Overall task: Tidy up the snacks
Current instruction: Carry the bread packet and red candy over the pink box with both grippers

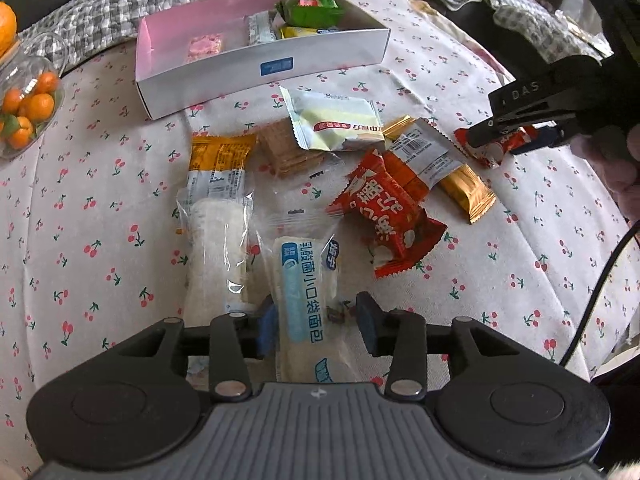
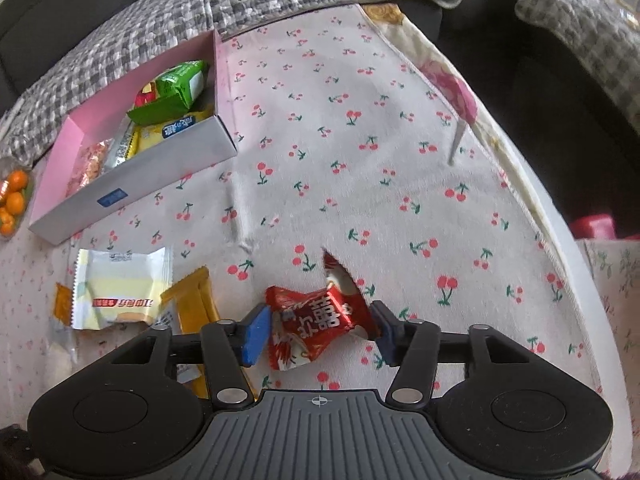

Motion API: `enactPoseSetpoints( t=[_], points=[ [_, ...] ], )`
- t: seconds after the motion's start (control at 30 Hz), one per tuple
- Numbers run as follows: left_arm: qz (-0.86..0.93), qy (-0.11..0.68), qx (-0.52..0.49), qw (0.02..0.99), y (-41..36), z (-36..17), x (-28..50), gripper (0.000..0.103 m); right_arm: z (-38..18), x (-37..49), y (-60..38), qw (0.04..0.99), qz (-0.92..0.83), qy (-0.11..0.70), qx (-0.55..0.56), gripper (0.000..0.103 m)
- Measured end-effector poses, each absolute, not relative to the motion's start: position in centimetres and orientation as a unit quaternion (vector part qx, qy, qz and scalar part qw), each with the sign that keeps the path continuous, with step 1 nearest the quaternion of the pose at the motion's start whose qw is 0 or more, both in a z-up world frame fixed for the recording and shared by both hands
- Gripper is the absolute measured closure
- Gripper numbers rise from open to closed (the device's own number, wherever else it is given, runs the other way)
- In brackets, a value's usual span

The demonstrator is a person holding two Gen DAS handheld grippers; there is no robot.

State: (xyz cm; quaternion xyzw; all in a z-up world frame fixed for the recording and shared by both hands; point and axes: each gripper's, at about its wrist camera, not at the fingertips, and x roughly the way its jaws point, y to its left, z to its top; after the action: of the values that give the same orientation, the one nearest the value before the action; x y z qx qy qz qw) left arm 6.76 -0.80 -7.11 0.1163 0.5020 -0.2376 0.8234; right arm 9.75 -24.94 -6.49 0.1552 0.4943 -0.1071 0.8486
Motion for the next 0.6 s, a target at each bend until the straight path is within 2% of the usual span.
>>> enactPoseSetpoints(
  t=[0.03, 0.07, 0.17, 0.6],
  points=[
    [-0.240, 0.502, 0.116, 0.823, -0.8, -7.1, 6.8, 0.073, -6.5, 9.8, -24.8, 0.851, -0.106, 0.493, 0.148, 0.060],
    [-0.242, 0.502, 0.114, 0.822, -0.8, -7.1, 6.7, 0.076, -6.4, 9.9, -24.7, 0.852, -0.105, 0.493, 0.143, 0.064],
    [-0.245, 0.504, 0.112, 0.821, -0.6, -6.9, 6.5, 0.082, -6.2, 9.8, -24.2, 0.853, -0.102, 0.494, 0.136, 0.066],
    [-0.252, 0.492, 0.060, 0.831, 0.9, -4.4, 6.5, 0.085, -3.9, 8.7, -24.7, 0.859, -0.087, 0.474, 0.174, 0.066]
  ],
)
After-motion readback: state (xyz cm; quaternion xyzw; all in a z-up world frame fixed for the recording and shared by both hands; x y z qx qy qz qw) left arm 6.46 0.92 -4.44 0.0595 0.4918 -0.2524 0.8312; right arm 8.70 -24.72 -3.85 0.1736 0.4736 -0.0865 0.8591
